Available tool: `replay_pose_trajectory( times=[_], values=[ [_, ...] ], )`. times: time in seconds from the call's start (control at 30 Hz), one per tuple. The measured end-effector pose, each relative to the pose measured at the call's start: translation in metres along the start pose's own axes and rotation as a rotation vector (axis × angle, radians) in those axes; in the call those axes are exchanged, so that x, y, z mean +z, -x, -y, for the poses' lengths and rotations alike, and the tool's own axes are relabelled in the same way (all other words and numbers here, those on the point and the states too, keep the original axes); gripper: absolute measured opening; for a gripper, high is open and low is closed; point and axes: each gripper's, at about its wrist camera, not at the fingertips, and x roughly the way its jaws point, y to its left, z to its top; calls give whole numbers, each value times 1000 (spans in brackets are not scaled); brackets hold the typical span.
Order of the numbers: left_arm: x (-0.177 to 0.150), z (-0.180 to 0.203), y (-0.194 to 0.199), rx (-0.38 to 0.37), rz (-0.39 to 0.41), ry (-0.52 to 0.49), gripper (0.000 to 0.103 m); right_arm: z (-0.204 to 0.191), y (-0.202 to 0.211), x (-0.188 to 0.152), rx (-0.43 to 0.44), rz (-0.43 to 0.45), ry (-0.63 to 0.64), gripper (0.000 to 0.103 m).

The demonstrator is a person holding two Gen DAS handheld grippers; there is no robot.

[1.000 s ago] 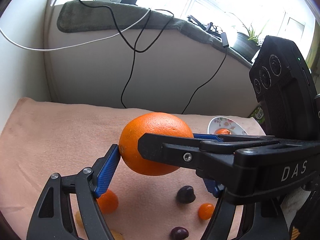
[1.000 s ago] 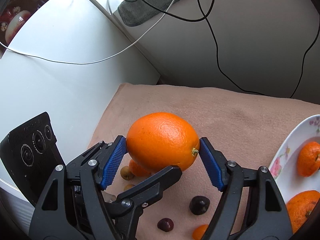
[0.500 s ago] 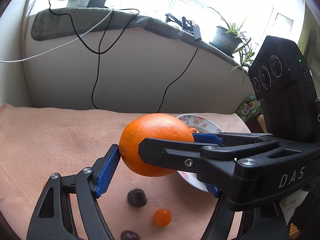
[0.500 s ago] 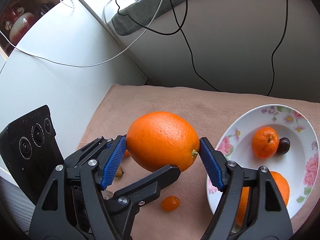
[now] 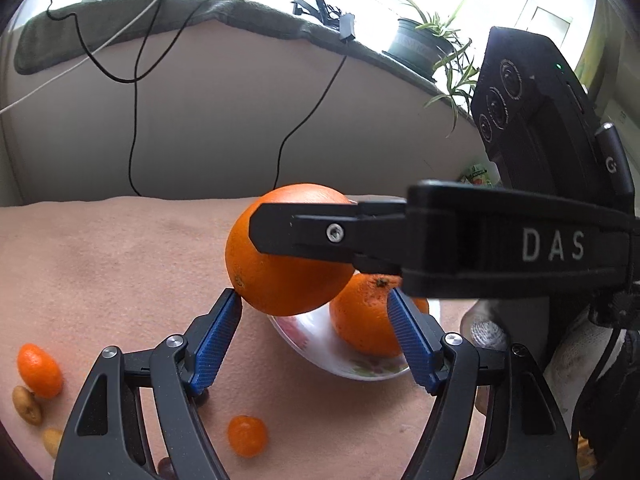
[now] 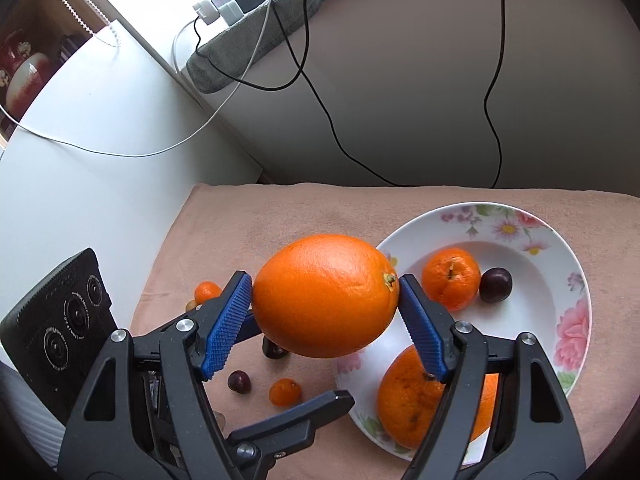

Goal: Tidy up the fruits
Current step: 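Carry the oval orange with the right gripper onto the plate and release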

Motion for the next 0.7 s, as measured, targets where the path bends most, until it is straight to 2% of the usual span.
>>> replay_pose_trajectory(
  times=[0.3,0.4,0.7],
  values=[
    [-5,14,-1,-33,-11,-56,74,17,-2,2,-44,4,-28,76],
    [-3,17,2,-33,-9,-71,74,20,6,1,-58,31,-18,74],
    [-4,11,14,-19,5,-52,74,11,21,5,-76,65,12,74]
  ],
)
